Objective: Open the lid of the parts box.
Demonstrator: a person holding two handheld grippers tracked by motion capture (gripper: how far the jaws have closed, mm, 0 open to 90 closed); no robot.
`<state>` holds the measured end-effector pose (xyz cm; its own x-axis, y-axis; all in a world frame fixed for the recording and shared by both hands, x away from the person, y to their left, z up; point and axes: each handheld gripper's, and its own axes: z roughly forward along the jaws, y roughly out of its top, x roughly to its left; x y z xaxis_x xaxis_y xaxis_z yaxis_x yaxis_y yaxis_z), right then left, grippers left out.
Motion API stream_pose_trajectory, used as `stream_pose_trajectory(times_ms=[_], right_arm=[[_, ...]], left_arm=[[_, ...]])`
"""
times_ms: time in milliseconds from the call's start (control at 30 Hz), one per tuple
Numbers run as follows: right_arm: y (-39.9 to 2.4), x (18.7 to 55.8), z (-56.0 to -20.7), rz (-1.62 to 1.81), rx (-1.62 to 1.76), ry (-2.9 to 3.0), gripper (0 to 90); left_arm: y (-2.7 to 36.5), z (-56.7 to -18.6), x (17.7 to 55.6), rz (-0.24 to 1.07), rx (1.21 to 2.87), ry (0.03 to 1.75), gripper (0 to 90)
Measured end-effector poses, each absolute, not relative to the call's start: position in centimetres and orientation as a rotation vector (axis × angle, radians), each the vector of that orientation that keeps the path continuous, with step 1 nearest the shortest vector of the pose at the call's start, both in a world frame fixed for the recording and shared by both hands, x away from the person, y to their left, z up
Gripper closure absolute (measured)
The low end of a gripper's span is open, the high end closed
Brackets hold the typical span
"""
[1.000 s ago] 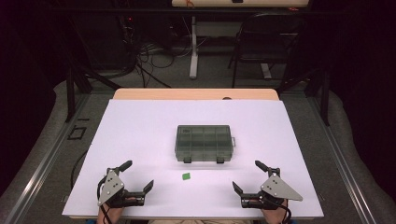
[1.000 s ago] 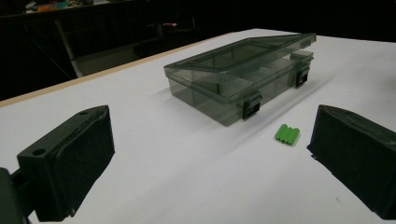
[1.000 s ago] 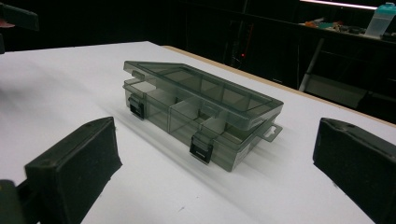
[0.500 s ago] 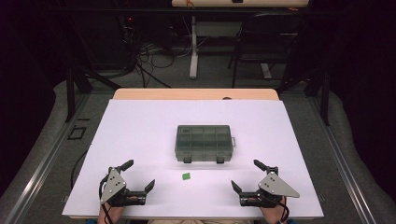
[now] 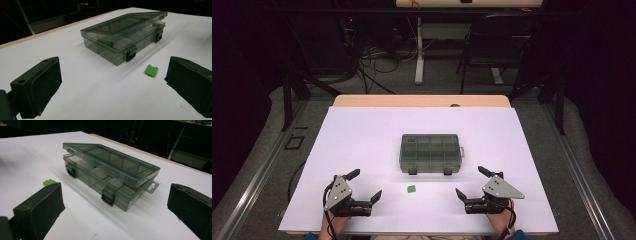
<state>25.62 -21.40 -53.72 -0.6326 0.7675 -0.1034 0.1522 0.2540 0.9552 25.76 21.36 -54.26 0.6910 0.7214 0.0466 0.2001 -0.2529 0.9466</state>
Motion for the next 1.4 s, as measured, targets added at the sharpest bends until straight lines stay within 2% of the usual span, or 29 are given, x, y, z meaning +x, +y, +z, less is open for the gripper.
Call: stream_pose_trajectory(times_ms=[1400], right_arm=[[-20.8, 28.8, -54.0, 1.325, 0.882, 2.110, 0.0]], left_arm=[[18.0, -53.7, 30.1, 0.495, 1.942, 0.703, 0.0]])
